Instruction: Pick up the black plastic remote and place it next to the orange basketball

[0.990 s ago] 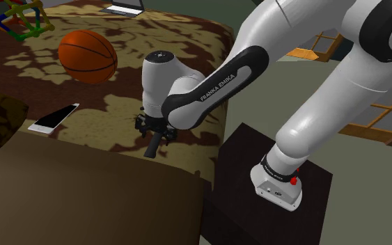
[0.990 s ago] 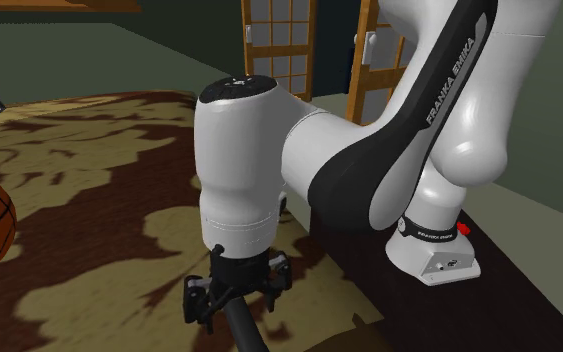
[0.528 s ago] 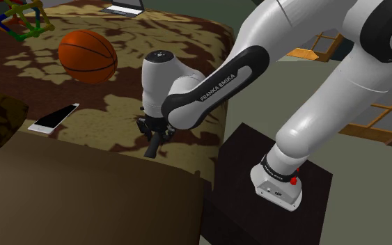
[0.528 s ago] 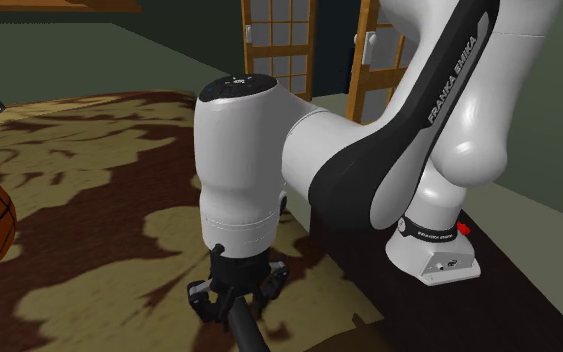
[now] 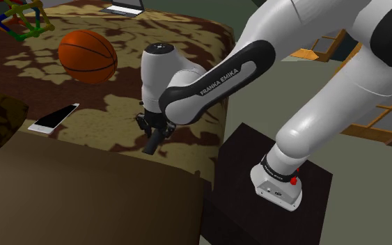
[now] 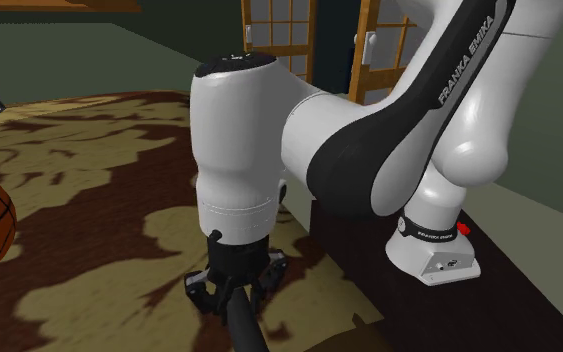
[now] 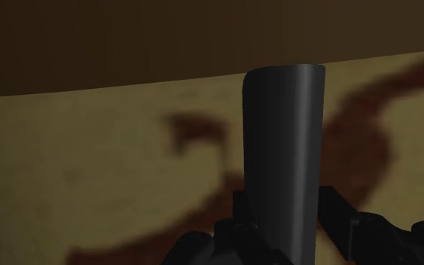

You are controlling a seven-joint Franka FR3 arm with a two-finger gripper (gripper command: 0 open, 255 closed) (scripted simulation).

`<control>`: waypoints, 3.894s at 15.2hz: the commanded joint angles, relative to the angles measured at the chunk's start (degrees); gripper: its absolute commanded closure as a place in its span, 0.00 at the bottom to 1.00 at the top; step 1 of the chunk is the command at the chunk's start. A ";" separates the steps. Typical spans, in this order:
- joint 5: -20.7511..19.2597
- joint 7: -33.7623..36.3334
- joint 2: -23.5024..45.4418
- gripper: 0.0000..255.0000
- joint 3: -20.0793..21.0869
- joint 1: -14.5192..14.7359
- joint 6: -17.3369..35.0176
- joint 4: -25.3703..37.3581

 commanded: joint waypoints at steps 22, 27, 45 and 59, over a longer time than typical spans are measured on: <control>7.73 -6.20 -12.42 1.00 -5.89 2.62 -20.04 9.64; 7.91 -6.49 -13.71 1.00 -6.94 2.71 -24.10 12.52; 7.03 -6.24 -15.01 1.00 -9.58 2.19 -38.04 25.21; 1.52 -7.90 -6.17 1.00 -10.63 -1.33 -44.05 38.42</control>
